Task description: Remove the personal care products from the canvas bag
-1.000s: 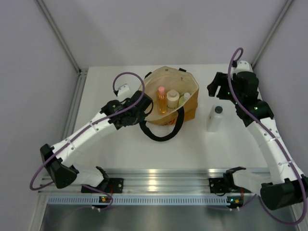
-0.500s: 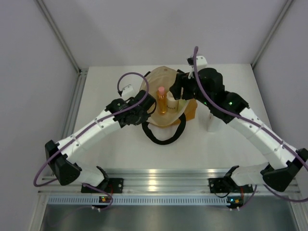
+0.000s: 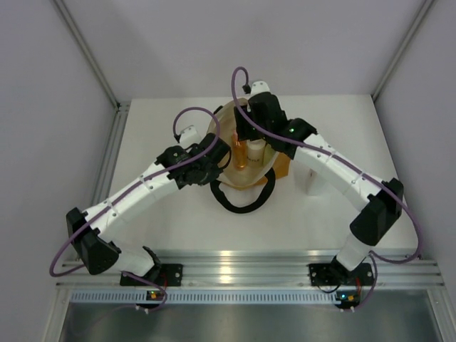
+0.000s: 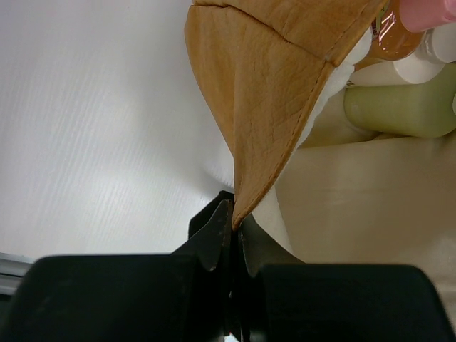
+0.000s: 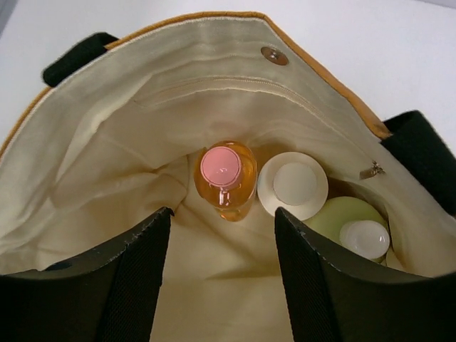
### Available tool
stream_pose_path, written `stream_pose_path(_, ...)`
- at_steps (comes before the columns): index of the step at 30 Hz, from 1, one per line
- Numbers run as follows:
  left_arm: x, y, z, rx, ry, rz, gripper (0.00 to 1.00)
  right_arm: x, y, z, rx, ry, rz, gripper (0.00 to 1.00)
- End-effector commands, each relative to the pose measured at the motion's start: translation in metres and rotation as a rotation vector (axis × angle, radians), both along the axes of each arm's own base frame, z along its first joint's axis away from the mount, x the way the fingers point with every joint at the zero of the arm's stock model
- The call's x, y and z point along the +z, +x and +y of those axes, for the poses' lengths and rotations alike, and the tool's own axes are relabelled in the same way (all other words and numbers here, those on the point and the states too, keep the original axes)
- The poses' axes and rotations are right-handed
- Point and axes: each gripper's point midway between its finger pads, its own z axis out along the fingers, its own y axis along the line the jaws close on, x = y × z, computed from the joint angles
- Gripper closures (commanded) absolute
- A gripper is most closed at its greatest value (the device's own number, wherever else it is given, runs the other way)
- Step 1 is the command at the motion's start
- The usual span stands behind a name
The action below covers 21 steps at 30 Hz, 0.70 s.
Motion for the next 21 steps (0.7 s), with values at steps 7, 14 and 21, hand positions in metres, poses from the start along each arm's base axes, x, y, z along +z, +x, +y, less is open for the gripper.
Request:
stream_pose_path(7,0.014,0.006,-0.004,0.006,-0.029,-0.039,1.00,-0.014,0.019,0.027,0.008,-0.037,0.007,0.42)
stream_pose_path(14,0.015,0.007,-0.004,0.001,-0.030,-0.046,1.00,-0.042,0.032,0.040,0.012,-0.069,0.045,0.51)
stream_pose_path(21,0.017,0.007,-0.002,-0.004,-0.022,-0.053,1.00,-0.064,0.041,0.038,-0.017,-0.096,0.076,0.56)
